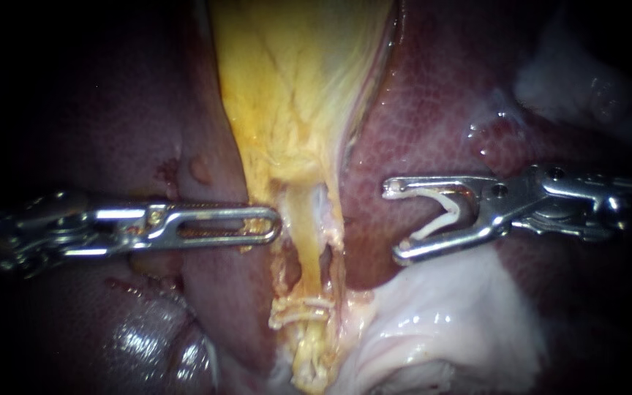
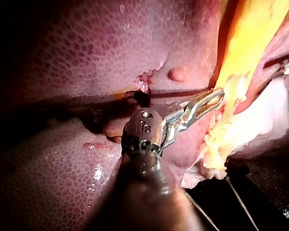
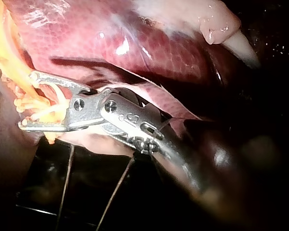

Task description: Clipping third clip left tube

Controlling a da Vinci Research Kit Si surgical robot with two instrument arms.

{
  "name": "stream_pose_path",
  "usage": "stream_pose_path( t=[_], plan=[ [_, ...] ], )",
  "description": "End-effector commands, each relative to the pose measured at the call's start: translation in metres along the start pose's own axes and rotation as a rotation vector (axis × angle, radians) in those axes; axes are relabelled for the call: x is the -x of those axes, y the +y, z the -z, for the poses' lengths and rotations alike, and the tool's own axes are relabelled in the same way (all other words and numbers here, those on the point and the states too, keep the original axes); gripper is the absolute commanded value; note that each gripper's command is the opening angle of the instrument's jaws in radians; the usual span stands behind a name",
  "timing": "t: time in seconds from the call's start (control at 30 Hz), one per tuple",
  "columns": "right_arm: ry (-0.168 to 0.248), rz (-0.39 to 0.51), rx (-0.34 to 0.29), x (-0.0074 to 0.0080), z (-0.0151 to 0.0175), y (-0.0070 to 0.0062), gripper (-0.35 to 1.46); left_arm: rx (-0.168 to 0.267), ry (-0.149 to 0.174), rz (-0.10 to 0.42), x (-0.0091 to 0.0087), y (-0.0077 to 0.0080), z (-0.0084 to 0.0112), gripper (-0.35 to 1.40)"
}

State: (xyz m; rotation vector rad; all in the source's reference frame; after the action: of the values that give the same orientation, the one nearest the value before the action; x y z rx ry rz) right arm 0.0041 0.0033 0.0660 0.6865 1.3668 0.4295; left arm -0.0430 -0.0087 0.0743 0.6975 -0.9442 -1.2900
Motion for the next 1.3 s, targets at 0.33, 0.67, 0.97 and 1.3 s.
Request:
stream_pose_path(
  t=[0.33,0.67,0.97,1.3],
  plan=[
    [0.000,0.009,-0.005,0.0011,-0.0011,-0.0002,0.60,0.012,-0.026,0.023,0.0041,-0.0009,0.0066,-0.35],
    [-0.011,-0.009,-0.059,0.0080,-0.0085,0.0006,0.60,0.015,-0.049,0.040,0.0053,-0.0010,0.0093,-0.35],
    [-0.049,-0.047,-0.064,0.0135,-0.0126,0.0026,0.60,0.016,-0.049,0.040,0.0052,-0.0011,0.0095,-0.35],
    [-0.051,-0.061,-0.060,0.0141,-0.0153,0.0041,0.60,0.016,-0.050,0.040,0.0052,-0.0012,0.0095,-0.35]
  ],
)
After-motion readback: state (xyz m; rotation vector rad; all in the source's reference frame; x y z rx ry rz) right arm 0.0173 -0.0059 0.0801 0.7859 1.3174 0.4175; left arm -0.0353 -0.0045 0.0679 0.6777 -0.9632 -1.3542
